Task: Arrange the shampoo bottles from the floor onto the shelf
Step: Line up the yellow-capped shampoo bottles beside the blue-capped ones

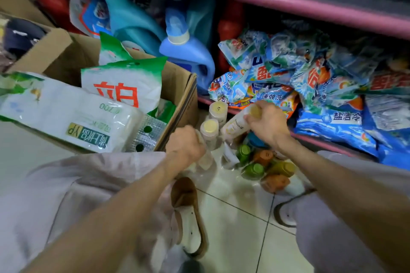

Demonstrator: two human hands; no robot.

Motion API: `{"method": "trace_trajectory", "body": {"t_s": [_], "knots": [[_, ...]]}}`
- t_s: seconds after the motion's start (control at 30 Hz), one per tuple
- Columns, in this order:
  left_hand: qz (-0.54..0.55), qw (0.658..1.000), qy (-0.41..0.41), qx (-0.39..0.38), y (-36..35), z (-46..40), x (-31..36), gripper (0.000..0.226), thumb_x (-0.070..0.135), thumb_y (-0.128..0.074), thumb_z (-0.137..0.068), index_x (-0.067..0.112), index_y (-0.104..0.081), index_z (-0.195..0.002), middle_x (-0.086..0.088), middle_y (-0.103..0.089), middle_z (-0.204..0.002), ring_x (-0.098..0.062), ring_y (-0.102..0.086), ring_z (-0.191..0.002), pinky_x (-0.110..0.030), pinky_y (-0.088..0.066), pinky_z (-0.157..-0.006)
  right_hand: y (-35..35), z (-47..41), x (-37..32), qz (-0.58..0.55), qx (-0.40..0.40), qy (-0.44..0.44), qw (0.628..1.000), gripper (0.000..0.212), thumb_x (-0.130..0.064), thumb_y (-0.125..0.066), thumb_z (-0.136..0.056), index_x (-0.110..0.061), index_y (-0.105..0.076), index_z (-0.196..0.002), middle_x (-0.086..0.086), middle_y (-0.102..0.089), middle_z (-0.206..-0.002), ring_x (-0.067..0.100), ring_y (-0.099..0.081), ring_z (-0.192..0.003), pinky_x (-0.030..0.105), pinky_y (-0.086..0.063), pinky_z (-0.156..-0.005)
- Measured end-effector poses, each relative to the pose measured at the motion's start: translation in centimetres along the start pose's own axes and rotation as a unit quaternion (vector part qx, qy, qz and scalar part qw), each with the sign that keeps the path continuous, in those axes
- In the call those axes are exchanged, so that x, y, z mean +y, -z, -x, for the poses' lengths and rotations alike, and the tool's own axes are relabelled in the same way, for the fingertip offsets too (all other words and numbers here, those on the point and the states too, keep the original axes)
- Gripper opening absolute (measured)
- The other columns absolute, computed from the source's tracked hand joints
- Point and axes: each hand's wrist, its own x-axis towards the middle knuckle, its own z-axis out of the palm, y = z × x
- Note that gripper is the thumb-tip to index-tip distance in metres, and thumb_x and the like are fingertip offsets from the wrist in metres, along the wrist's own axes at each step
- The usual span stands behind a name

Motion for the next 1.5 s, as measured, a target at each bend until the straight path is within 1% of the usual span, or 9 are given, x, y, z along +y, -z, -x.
{"method": "trace_trajectory", "body": {"t_s": [0.23,0.37,0.57,0.67,0.8,1.03,1.1,1.27,1.5], "knots": [[0.295,0.953,-0.047,0.056,12.4,4.2,2.4,0.038,0.036,-0.074,-0.061,0.014,-0.069,-0.092,-0.005,-0.069,-0.091,-0.020,-0.069,-0.081,-0.036,-0.060,-0.072,13.2,6.3,-3.3,-0.175,0.186,0.089,0.963,0.026,-0.033,-0.070,-0.080,-0.017,-0.069,-0.100,-0.003,-0.066,-0.088,0.011,-0.059,-0.079,0.026,-0.048,-0.074],[0.518,0.848,-0.091,0.056,15.8,6.8,3.6,0.014,0.025,-0.077,-0.073,0.016,-0.067,-0.078,-0.006,-0.072,-0.087,-0.019,-0.070,-0.083,-0.034,-0.060,-0.070,21.5,9.2,-5.0,-0.435,0.232,0.045,0.869,0.011,-0.018,-0.067,-0.086,-0.006,-0.067,-0.086,-0.007,-0.068,-0.071,0.012,-0.068,-0.072,0.025,-0.059,-0.063],[0.663,0.741,-0.095,0.043,16.6,8.1,5.5,0.011,0.018,-0.071,-0.083,0.010,-0.064,-0.084,-0.006,-0.068,-0.083,-0.016,-0.069,-0.076,-0.024,-0.060,-0.063,27.7,8.9,-5.6,-0.645,0.174,-0.144,0.730,0.017,-0.018,-0.050,-0.096,-0.016,-0.060,-0.083,0.009,-0.059,-0.104,0.029,-0.065,-0.086,0.023,-0.059,-0.067],[0.659,0.743,-0.110,0.048,16.3,8.0,6.0,0.019,0.021,-0.071,-0.083,0.007,-0.064,-0.092,-0.008,-0.069,-0.088,-0.015,-0.070,-0.076,-0.023,-0.059,-0.063,27.8,7.9,-5.3,-0.673,0.169,-0.209,0.689,0.014,-0.019,-0.047,-0.099,-0.009,-0.057,-0.099,0.014,-0.051,-0.122,0.035,-0.062,-0.105,0.024,-0.056,-0.077],[0.627,0.768,-0.113,0.070,15.9,7.4,6.0,0.022,0.027,-0.076,-0.077,0.010,-0.066,-0.087,-0.009,-0.072,-0.089,-0.016,-0.072,-0.078,-0.033,-0.060,-0.071,27.2,6.2,-5.0,-0.703,0.180,-0.245,0.643,0.042,-0.021,-0.048,-0.099,-0.005,-0.043,-0.137,0.014,-0.046,-0.138,0.033,-0.057,-0.116,0.022,-0.057,-0.059],[0.587,0.793,-0.134,0.091,15.8,6.8,5.7,0.026,0.048,-0.075,-0.054,0.033,-0.069,-0.075,0.006,-0.074,-0.075,-0.017,-0.072,-0.075,-0.043,-0.059,-0.078,26.5,4.9,-6.4,-0.739,0.204,-0.227,0.601,0.045,-0.024,-0.058,-0.095,-0.007,-0.045,-0.135,0.016,-0.048,-0.137,0.026,-0.060,-0.115,0.019,-0.057,-0.057],[0.589,0.789,-0.146,0.095,15.8,6.8,5.8,0.024,0.051,-0.075,-0.053,0.039,-0.069,-0.073,0.006,-0.074,-0.076,-0.018,-0.072,-0.078,-0.045,-0.058,-0.079,25.2,5.6,-6.6,-0.728,0.158,-0.214,0.631,0.048,-0.019,-0.062,-0.092,0.000,-0.046,-0.133,0.021,-0.053,-0.132,0.029,-0.063,-0.109,0.024,-0.060,-0.064],[0.594,0.772,-0.201,0.105,15.9,7.2,6.5,0.030,0.050,-0.075,-0.058,0.039,-0.069,-0.085,0.009,-0.072,-0.088,-0.019,-0.070,-0.091,-0.047,-0.056,-0.082,18.2,8.9,-7.4,-0.318,-0.084,-0.033,0.944,0.086,-0.062,-0.080,-0.054,-0.032,-0.050,-0.128,-0.012,-0.061,-0.119,0.005,-0.059,-0.107,0.027,-0.046,-0.087],[0.575,0.760,-0.270,0.138,15.6,7.8,7.1,0.021,0.046,-0.070,-0.068,0.051,-0.063,-0.087,0.027,-0.067,-0.091,0.005,-0.063,-0.089,-0.022,-0.054,-0.075,12.1,10.4,-8.5,-0.217,-0.060,0.088,0.970,0.044,-0.032,-0.083,-0.069,-0.031,-0.056,-0.104,-0.011,-0.066,-0.087,-0.003,-0.064,-0.075,0.015,-0.051,-0.061]]}}
